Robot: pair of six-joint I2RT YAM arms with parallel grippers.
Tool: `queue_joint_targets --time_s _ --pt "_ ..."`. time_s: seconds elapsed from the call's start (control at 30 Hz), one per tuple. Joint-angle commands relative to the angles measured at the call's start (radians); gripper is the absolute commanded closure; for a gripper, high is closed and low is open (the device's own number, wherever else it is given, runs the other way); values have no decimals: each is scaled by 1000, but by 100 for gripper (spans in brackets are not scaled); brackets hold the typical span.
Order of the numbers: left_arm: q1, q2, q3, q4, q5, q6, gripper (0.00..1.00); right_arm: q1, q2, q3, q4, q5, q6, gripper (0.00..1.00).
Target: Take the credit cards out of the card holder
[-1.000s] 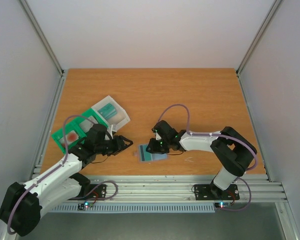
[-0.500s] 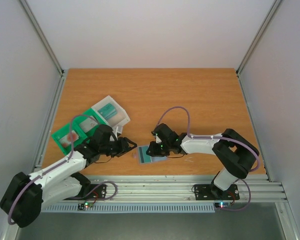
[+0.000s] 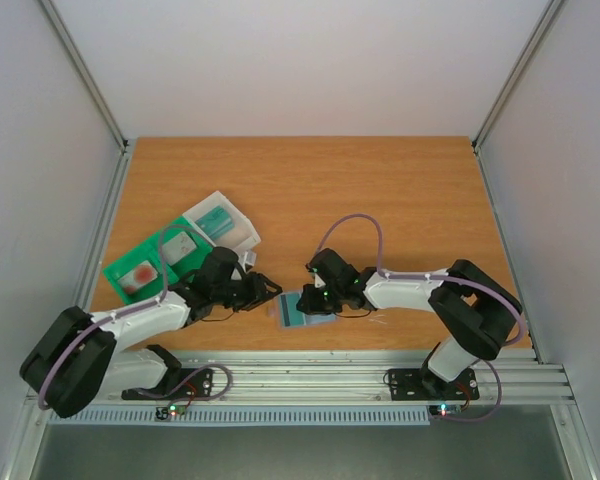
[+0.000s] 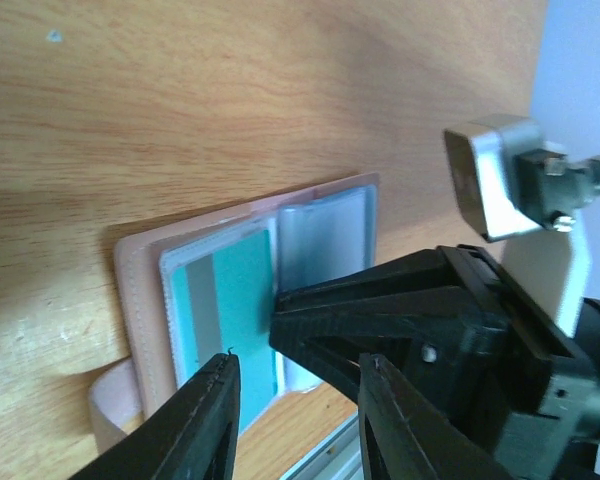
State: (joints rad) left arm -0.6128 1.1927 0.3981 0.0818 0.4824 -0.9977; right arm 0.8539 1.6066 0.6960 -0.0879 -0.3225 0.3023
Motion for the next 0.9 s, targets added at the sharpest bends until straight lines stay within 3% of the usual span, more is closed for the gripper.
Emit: queue_joint_targets --time_s 0.0,0.37,0.6,0.87 --pt "-12 50 14 66 -23 15 66 8 -30 -22 -44 31 12 84" --pt "-27 208 -21 229 3 0 67 8 -32 -25 -29 20 48 77" --pt "-28 272 -27 238 -3 30 85 8 -33 -37 -1 16 61 75" --pt "-28 308 -24 202 -35 67 95 7 -38 -45 16 17 70 76"
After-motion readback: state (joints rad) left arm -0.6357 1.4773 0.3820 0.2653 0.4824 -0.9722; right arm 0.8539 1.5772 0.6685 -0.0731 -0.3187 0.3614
